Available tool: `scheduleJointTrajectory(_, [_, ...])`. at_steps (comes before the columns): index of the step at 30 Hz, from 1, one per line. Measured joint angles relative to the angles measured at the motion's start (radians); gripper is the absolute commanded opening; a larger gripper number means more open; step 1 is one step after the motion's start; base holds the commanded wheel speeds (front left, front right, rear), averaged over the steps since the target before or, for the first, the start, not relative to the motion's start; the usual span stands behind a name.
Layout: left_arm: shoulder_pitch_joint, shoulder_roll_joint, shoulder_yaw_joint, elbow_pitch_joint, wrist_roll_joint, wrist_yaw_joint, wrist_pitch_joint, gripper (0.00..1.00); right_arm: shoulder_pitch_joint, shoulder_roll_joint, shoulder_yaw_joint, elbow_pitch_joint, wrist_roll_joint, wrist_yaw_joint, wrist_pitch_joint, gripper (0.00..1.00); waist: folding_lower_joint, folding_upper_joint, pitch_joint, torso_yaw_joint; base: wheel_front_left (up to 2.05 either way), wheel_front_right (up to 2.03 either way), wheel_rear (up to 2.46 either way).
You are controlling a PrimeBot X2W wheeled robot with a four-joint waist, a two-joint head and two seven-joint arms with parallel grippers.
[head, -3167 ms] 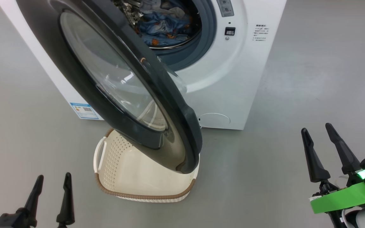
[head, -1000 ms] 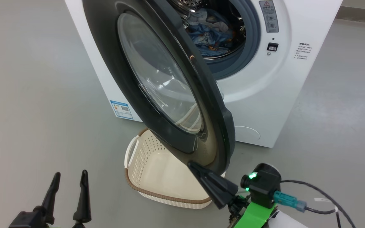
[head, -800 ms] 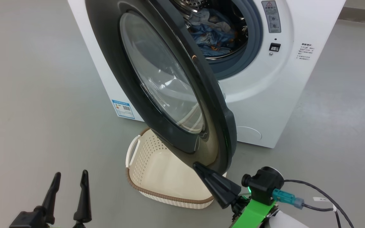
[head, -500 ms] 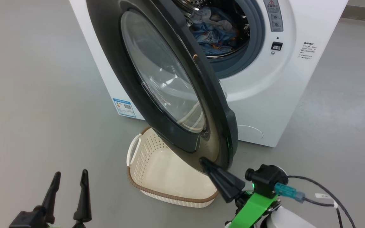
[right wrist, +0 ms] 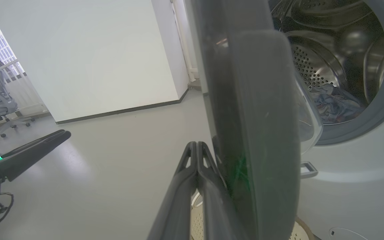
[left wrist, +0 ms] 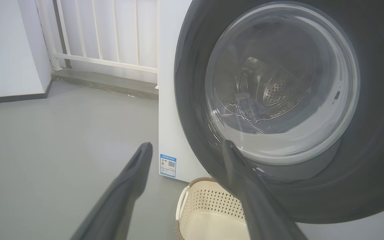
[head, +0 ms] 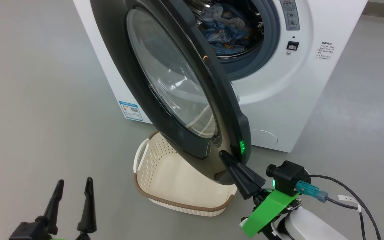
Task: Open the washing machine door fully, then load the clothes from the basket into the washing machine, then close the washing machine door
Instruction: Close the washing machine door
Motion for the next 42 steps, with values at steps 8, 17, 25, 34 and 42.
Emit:
scheduleJointTrajectory(8, [0.000, 0.000, -0.001, -0.005, 0.000, 0.000, 0.000, 1.00, -0.001, 0.001, -0.031, 0.006, -0.021, 0.000, 0.000, 0.00, 0.0000, 0.0000, 0.009, 0.000, 0.00, 0.00, 0.00])
scheduleJointTrajectory(17, [-0.001, 0.000, -0.003, -0.010, 0.000, 0.000, 0.000, 1.00, -0.031, 0.002, -0.065, 0.018, -0.031, 0.000, 0.000, 0.00, 0.0000, 0.0000, 0.022, -0.001, 0.00, 0.00, 0.00])
scheduleJointTrajectory(25, [-0.003, 0.000, -0.008, -0.018, 0.000, 0.000, 0.000, 1.00, -0.049, -0.002, -0.094, 0.024, -0.032, 0.000, 0.000, 0.00, 0.0000, 0.0000, 0.033, 0.000, 0.00, 0.00, 0.00])
scheduleJointTrajectory(34, [-0.006, -0.002, -0.022, -0.030, 0.000, 0.000, 0.000, 1.00, -0.079, -0.009, -0.149, 0.038, -0.041, 0.001, 0.000, 0.00, 0.0000, 0.0000, 0.052, 0.001, 0.00, 0.00, 0.00])
scheduleJointTrajectory(42, [-0.029, -0.007, -0.037, -0.056, 0.000, 0.000, 0.000, 1.00, -0.117, -0.024, -0.212, 0.057, -0.051, 0.005, 0.000, 0.00, 0.0001, 0.0000, 0.085, 0.004, 0.00, 0.00, 0.00])
